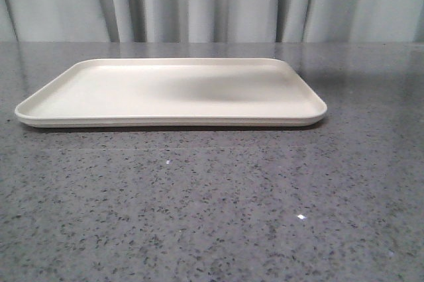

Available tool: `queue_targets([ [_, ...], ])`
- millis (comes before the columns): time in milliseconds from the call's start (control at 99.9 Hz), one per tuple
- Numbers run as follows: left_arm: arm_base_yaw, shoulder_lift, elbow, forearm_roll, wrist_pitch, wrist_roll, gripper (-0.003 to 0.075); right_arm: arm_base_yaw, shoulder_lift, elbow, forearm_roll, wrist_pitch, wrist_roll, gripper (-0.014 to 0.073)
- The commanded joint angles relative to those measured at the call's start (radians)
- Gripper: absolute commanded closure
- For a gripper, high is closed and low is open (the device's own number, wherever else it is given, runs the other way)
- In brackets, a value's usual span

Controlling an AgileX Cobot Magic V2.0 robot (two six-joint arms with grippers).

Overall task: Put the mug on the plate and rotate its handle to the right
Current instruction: 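Lift the mug with the right gripper, turning its handle sideways, then lower the mug back onto the tray with the right gripper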

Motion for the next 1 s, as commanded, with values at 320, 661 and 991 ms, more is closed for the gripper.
queue_targets([
  [320, -0.002, -0.006, -0.02, 0.028, -0.016, -0.012, 0.074, -0.005, -0.011, -0.033, 0.03, 0.08, -0.206, 0.0654],
  [661, -0.002, -0.006, -0.02, 0.028, -0.015, -0.012, 0.074, -0.004, 0.055, -0.032, 0.03, 0.081, -0.292, 0.0654],
  [991, -0.002, -0.006, -0.02, 0.028, -0.015, -0.012, 0.074, 0.029, 0.068, -0.032, 0.033, 0.081, -0.373, 0.0654],
])
